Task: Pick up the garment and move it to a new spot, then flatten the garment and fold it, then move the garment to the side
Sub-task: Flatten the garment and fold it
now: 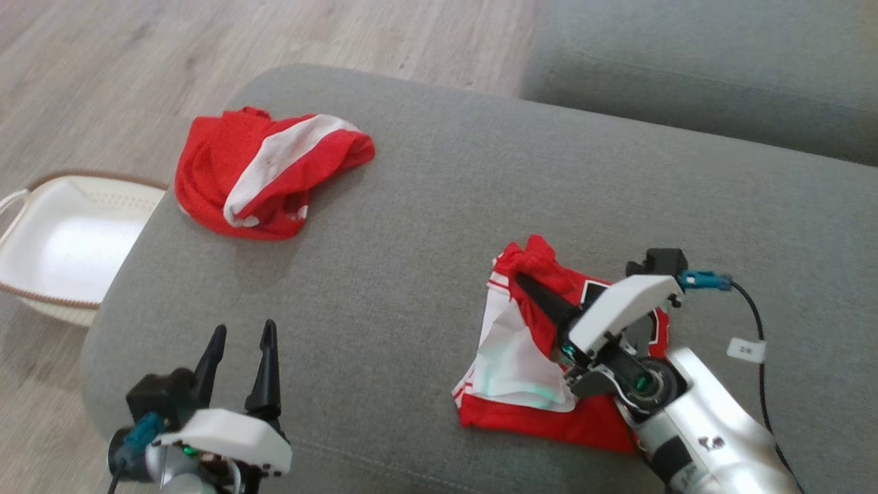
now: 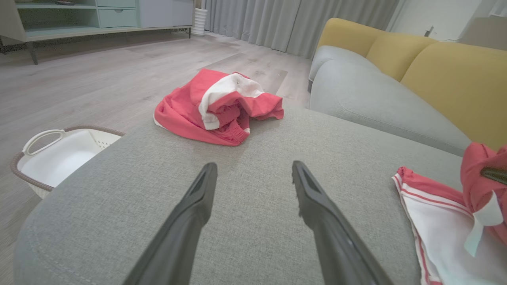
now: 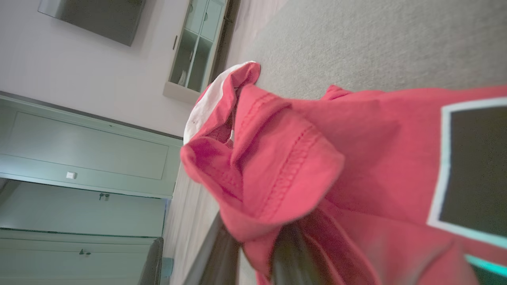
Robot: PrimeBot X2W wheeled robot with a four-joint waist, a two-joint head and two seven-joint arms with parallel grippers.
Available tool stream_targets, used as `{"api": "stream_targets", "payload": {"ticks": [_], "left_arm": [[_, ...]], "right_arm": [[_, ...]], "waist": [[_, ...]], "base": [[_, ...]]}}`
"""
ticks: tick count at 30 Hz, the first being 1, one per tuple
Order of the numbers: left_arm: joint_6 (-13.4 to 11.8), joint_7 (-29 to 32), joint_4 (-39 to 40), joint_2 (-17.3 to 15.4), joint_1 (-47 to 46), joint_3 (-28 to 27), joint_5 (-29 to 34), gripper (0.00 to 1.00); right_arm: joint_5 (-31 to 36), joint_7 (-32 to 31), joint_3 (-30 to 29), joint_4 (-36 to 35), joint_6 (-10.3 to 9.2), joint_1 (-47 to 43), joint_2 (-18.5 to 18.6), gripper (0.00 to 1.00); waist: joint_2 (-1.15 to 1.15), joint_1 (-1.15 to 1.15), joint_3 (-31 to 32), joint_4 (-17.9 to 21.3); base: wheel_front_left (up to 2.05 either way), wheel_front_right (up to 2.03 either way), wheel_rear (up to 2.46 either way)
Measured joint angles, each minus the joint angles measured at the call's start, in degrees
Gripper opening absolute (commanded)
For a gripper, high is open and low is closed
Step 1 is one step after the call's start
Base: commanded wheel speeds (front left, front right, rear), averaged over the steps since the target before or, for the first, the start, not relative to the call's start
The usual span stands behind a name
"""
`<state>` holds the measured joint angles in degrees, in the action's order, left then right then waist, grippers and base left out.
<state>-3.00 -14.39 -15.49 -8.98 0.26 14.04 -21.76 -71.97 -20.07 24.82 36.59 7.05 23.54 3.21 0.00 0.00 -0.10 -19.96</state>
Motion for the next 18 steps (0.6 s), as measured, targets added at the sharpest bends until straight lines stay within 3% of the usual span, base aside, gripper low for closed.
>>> {"api": "stream_targets", "payload": {"ticks": [2, 3, 4, 5, 6, 12, 18], "left_arm": [[0.0, 0.0, -0.23, 0.18, -0.7, 0.0, 0.0, 1.0], [0.0, 0.0, -0.29, 0.21, -0.94, -0.01, 0.0, 1.0], [0.0, 0.0, -0.3, 0.23, -1.09, -0.03, 0.0, 1.0], [0.0, 0.0, -0.35, 0.25, -1.19, -0.05, 0.0, 1.0], [0.0, 0.0, -0.45, 0.26, -1.22, -0.11, 0.0, 1.0], [-0.03, 0.0, -1.0, 0.29, -1.22, -0.56, 0.0, 1.0], [-0.03, 0.0, -0.98, 0.3, -1.15, -1.64, 0.0, 1.0]], "right_arm": [[-1.29, 1.15, 2.36, 2.93, 0.0, 2.25, 0.02, 0.0], [-1.76, 1.76, 3.53, 4.33, 0.0, 3.1, 0.02, 0.12], [-2.02, 2.43, 4.63, 5.63, 0.0, 3.74, 0.02, 0.43], [-2.49, 2.88, 5.64, 7.05, 0.0, 4.3, 0.03, 0.84], [-2.86, 3.23, 6.61, 8.48, 0.0, 4.74, 0.04, 1.0], [-4.92, 5.17, 11.17, 10.91, 0.0, 5.91, 0.1, 1.0], [-4.85, 10.78, 10.44, 2.75, 0.0, 7.76, 2.25, 1.0]], "waist": [[0.0, 0.0, -0.65, -0.55], [0.0, 0.0, -0.93, -0.73], [0.0, 0.0, -1.15, -0.83], [0.0, 0.0, -1.32, -0.86], [0.0, 0.0, -1.39, -0.78], [0.0, 0.0, -1.08, 0.85], [0.0, 0.0, 0.07, 3.3]], "base": [[0.0, 0.0, 0.0], [0.0, 0.0, 0.0], [0.0, 0.0, 0.0], [0.0, 0.0, 0.0], [0.0, 0.0, 0.0], [0.0, 0.0, 0.0], [0.0, 0.0, 0.0]]}}
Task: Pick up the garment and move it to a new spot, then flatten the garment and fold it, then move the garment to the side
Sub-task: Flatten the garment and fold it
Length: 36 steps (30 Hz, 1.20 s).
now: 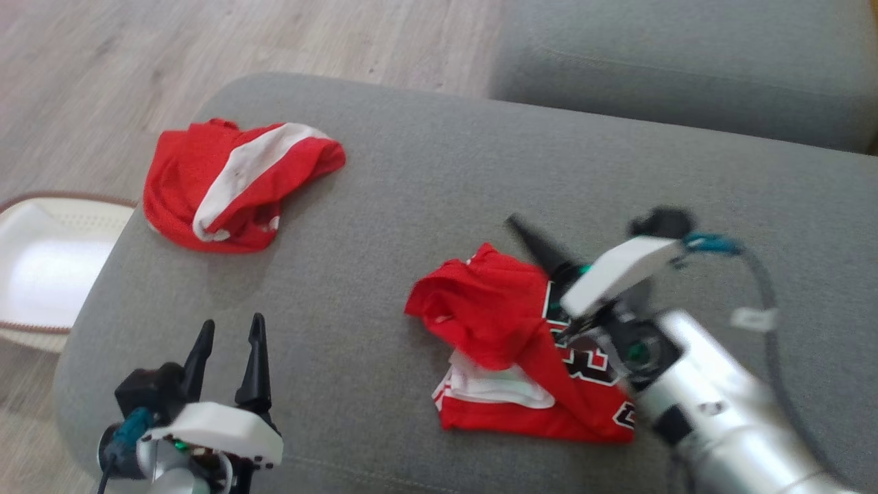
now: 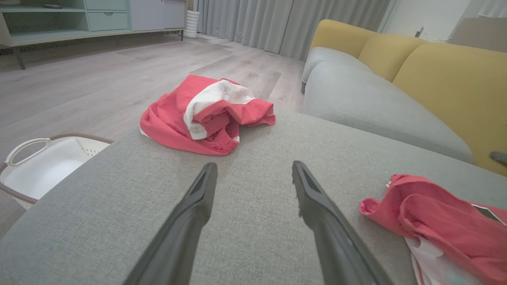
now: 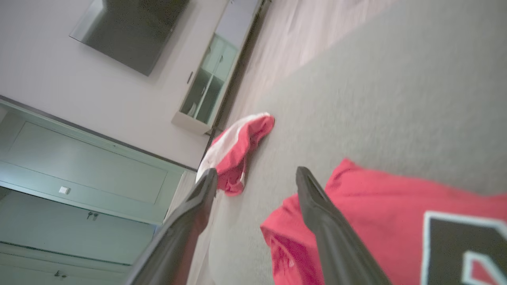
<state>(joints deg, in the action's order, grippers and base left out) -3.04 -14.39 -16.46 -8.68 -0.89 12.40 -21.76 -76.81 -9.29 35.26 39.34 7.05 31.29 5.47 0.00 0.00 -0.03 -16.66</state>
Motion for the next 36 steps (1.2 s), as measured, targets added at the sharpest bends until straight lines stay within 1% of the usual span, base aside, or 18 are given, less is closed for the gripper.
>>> {"api": "stream_targets", "payload": {"ticks": [3, 4, 6, 7, 9, 11, 14, 17, 18, 21, 22, 23, 24, 27, 32, 36], "left_arm": [[0.0, 0.0, 0.04, 0.13, 0.14, -0.03, 0.0, 1.0], [0.0, 0.0, 0.05, 0.16, 0.29, -0.04, 0.0, 1.0], [0.0, 0.0, 0.08, 0.21, 0.66, -0.1, 0.0, 1.0], [0.0, 0.0, 0.11, 0.24, 0.76, -0.13, 0.0, 1.0], [0.0, 0.0, 0.36, 0.33, 0.77, -0.21, 0.0, 1.0], [0.01, 0.0, 0.57, 0.53, 0.77, -0.22, 0.0, 1.0], [0.02, 0.0, 0.64, 0.76, 0.81, -0.25, 0.0, 1.0], [0.1, 0.0, 0.69, 1.09, 0.81, -0.25, 0.01, 1.0], [0.1, 0.0, 0.69, 1.09, 0.81, -0.25, 0.01, 1.0], [0.56, 0.0, 0.67, 1.19, 0.8, -0.3, 0.02, 1.0], [0.58, 0.0, 0.62, 1.24, 0.79, -0.27, 0.08, 1.0], [0.63, 0.0, 0.48, 1.33, 0.79, -0.25, 0.11, 1.0], [0.94, 0.0, 0.34, 1.4, 0.78, -0.23, 0.23, 1.0], [1.1, 0.0, 0.2, 1.6, 0.62, -0.25, 0.44, 1.0], [1.1, 0.0, -0.16, 1.82, 0.62, -0.36, 0.49, 1.0], [1.12, 0.0, -0.37, 1.94, 0.62, -0.43, 0.51, 1.0]], "right_arm": [[2.94, 3.61, -1.05, -3.25, 0.0, -0.07, 5.64, 1.0], [4.74, 4.9, -1.14, -3.82, 0.0, -0.21, 8.04, 1.0], [10.45, 8.16, -0.91, -4.3, 0.0, -0.4, 12.73, 1.0], [13.02, 9.32, -0.89, -4.27, 0.0, -0.49, 14.49, 1.0], [16.81, 11.09, -0.87, -4.21, 0.0, -1.33, 16.29, 1.0], [20.38, 12.16, -0.37, -3.58, 0.0, -3.06, 16.29, 1.0], [24.64, 12.88, 0.68, -2.15, 0.0, -5.85, 14.19, 1.0], [27.94, 12.3, 2.31, -1.78, 0.0, -7.21, 10.77, 1.0], [27.94, 12.3, 2.31, -1.78, 0.0, -7.21, 10.77, 1.0], [31.53, 10.35, 3.93, 0.01, 0.01, -7.05, 6.62, 1.0], [33.05, 9.1, 4.46, 1.32, 0.01, -6.95, 5.49, 0.89], [34.24, 7.7, 4.91, 2.81, 0.01, -6.87, 4.41, 0.35], [35.76, 6.54, 5.24, 4.27, 0.01, -6.74, 3.47, 0.0], [39.56, 3.15, 6.6, 7.47, 0.01, -5.44, 1.44, 0.0], [40.07, -0.01, 9.54, 7.84, 0.01, -4.48, -0.99, 0.0], [39.13, -1.68, 13.45, 7.73, 0.01, -4.51, -1.41, 0.0]], "waist": [[0.0, 0.0, 0.77, 0.9], [0.0, 0.0, 0.99, 1.15], [0.0, 0.0, 1.36, 1.57], [0.0, 0.0, 1.48, 1.74], [0.0, 0.0, 1.65, 1.91], [0.0, 0.0, 1.73, 1.91], [0.0, 0.0, 1.74, 1.86], [0.0, 0.0, 1.64, 1.71], [0.0, 0.0, 1.64, 1.71], [0.0, 0.0, 1.53, 1.51], [0.0, 0.0, 1.5, 1.38], [0.0, 0.0, 1.48, 1.16], [0.0, 0.0, 1.45, 0.9], [0.0, 0.0, 1.29, -0.07], [0.0, 0.0, 0.76, -2.09], [0.0, 0.0, 0.15, -3.41]], "base": [[0.0, 0.0, 0.0], [0.0, 0.0, 0.0], [0.0, 0.0, 0.0], [0.0, 0.0, 0.0], [0.0, 0.0, 0.0], [0.0, 0.0, 0.0], [0.0, 0.0, 0.0], [0.0, 0.0, 0.0], [0.0, 0.0, 0.0], [0.0, 0.0, 0.0], [0.0, 0.0, 0.0], [0.0, 0.0, 0.0], [0.0, 0.0, 0.0], [0.0, 0.0, 0.0], [0.0, 0.0, 0.0], [0.0, 0.0, 0.0]]}}
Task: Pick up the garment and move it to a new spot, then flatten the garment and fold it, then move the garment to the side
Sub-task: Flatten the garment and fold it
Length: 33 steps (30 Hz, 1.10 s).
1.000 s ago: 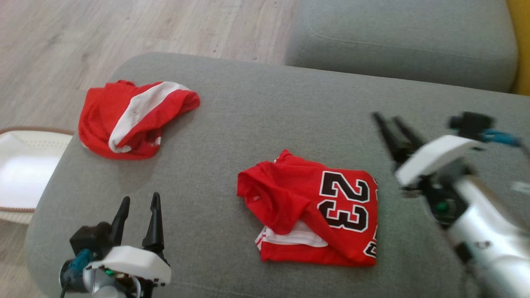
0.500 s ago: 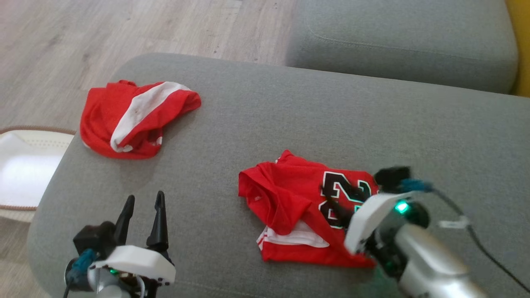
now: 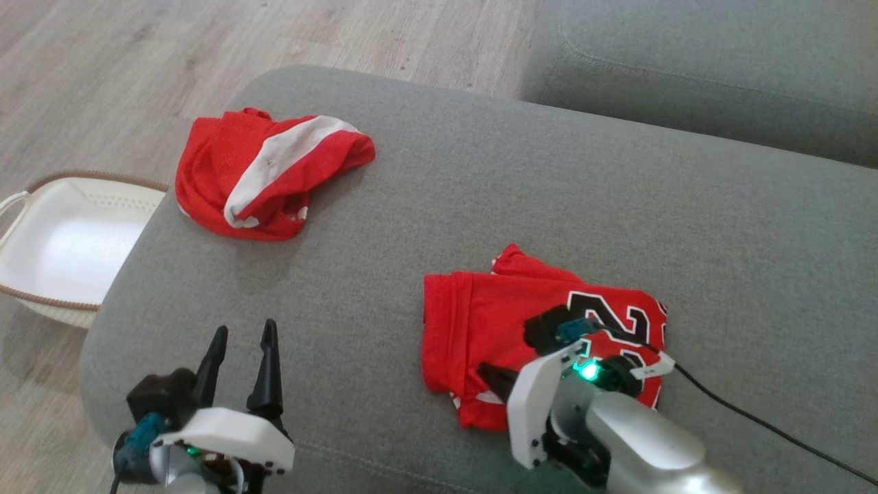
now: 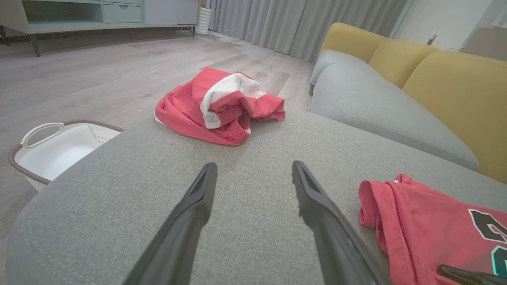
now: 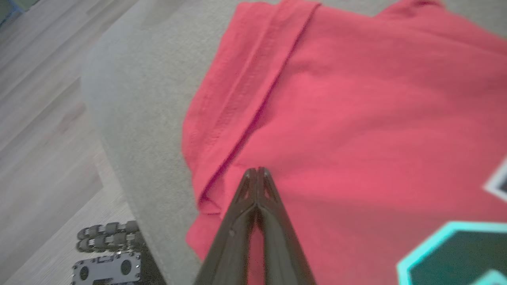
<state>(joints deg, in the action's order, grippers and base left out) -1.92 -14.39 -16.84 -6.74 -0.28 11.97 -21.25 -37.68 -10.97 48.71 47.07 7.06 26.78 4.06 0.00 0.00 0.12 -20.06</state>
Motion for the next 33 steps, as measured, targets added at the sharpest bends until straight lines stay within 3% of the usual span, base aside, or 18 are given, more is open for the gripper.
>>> {"api": "stream_targets", "payload": {"ticks": [4, 8, 9, 10, 11, 12, 17, 23, 29, 33], "left_arm": [[0.0, 0.0, -0.11, 0.21, -0.01, -0.31, 0.18, 1.0], [0.4, 0.0, -0.01, 0.37, -0.03, -1.45, 0.49, 1.0], [0.4, 0.0, 0.09, 0.41, -0.01, -1.6, 0.49, 1.0], [0.41, 0.0, 0.46, 0.49, -0.01, -1.72, 0.52, 1.0], [0.41, 0.0, 0.75, 0.62, 0.02, -1.89, 0.63, 1.0], [0.41, 0.0, 1.11, 0.7, 0.03, -2.09, 0.94, 1.0], [0.9, 0.0, 3.46, 1.05, 0.25, -3.69, 2.11, 1.0], [1.78, -0.01, 5.65, 1.14, 0.3, -5.15, 4.68, 1.0], [3.02, -0.01, 6.8, 1.22, 0.89, -5.38, 6.61, 1.0], [3.5, -0.01, 6.87, 1.3, 1.27, -6.1, 7.32, 1.0]], "right_arm": [[-3.02, 1.51, 3.82, -3.33, 0.0, -0.02, -0.01, 0.0], [-4.92, 8.61, 4.59, -6.59, 0.0, 0.88, -0.2, 0.0], [-5.21, 10.6, 4.09, -7.16, 0.0, 1.32, 0.03, 0.19], [-5.52, 14.1, 2.57, -8.28, 0.0, 2.11, 1.22, 0.45], [-5.5, 15.97, 1.46, -8.77, 0.0, 2.29, 2.25, 0.96], [-5.31, 17.66, 0.15, -9.21, 0.0, 2.31, 3.54, 1.0], [-1.0, 23.62, -7.75, -12.18, 0.0, 2.27, 9.82, 1.0], [6.28, 25.18, -21.91, -17.36, 0.0, -0.47, 12.46, 1.0], [14.23, 25.29, -35.13, -19.96, 0.0, -11.79, 10.73, 1.0], [17.8, 24.98, -38.42, -21.86, 0.0, -18.31, 7.69, 1.0]], "waist": [[0.0, 0.0, -0.29, -0.11], [0.0, 0.0, -0.21, 1.15], [0.0, 0.0, -0.15, 1.59], [0.0, 0.0, 0.03, 2.62], [0.0, 0.0, 0.15, 3.2], [0.0, 0.0, 0.28, 3.87], [0.0, 0.0, 0.97, 7.75], [0.0, 0.0, 1.52, 13.0], [0.0, 0.0, 1.8, 17.18], [0.0, 0.0, 1.87, 18.96]], "base": [[0.0, 0.0, 0.0], [0.0, 0.0, 0.0], [0.0, 0.0, 0.0], [0.0, 0.0, 0.0], [0.0, 0.0, 0.0], [0.0, 0.0, 0.0], [0.0, 0.0, 0.0], [0.0, 0.0, 0.0], [0.0, 0.0, 0.0], [0.0, 0.0, 0.0]]}}
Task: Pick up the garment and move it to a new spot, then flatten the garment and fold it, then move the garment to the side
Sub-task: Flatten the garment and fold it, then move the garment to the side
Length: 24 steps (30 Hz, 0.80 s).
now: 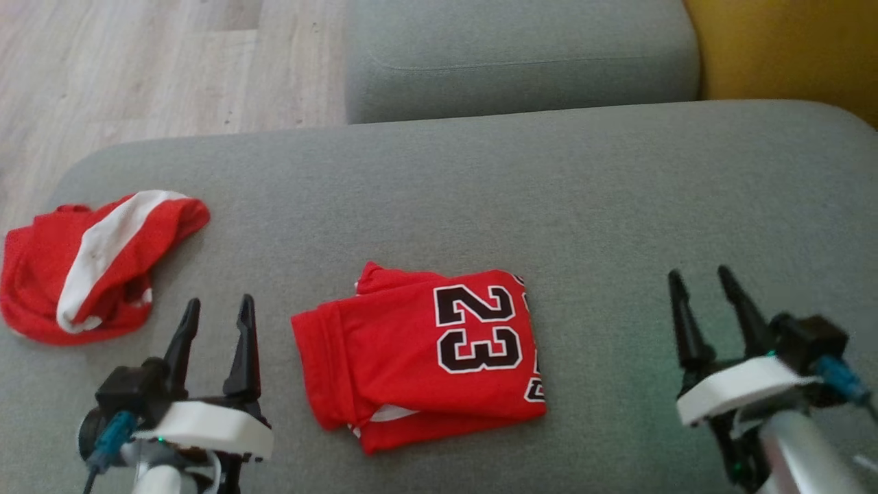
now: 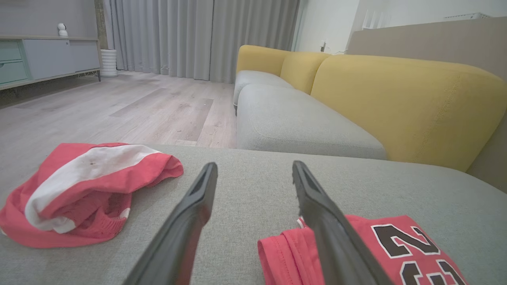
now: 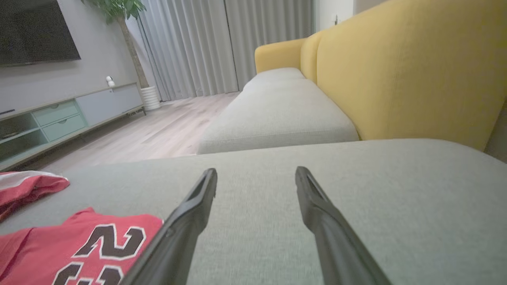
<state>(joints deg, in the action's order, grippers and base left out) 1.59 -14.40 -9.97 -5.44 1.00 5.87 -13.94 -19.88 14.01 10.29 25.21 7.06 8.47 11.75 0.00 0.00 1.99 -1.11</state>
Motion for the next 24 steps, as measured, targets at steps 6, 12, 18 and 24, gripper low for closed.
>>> {"api": "stream_targets", "payload": {"ticks": [6, 12, 18, 24], "left_arm": [[0.55, 0.0, -0.04, 0.11, 0.01, -1.07, 1.19, 1.0], [1.0, 0.0, -0.29, 0.41, -0.01, -1.29, 1.87, 1.0], [1.46, 0.0, -0.92, 0.97, -0.12, -1.18, 2.25, 1.0], [1.52, 0.0, -1.7, 1.43, -0.16, -1.2, 2.26, 1.0]], "right_arm": [[2.94, -3.8, -0.18, -3.24, 0.0, -1.25, -2.35, 1.0], [0.12, -11.35, 2.65, -2.93, 0.0, -0.79, -4.02, 1.0], [-4.83, -21.68, 6.35, 4.57, 0.0, 5.77, -5.98, 1.0], [-6.95, -28.83, 8.38, 14.01, 0.0, 11.17, -6.8, 1.0]], "waist": [[0.0, 0.0, -0.25, 0.67], [0.0, 0.0, -0.52, 0.07], [0.0, 0.0, -1.19, -2.23], [0.0, 0.0, -1.97, -5.78]], "base": [[0.0, 0.0, 0.0], [0.0, 0.0, 0.0], [0.0, 0.0, 0.0], [0.0, 0.0, 0.0]]}}
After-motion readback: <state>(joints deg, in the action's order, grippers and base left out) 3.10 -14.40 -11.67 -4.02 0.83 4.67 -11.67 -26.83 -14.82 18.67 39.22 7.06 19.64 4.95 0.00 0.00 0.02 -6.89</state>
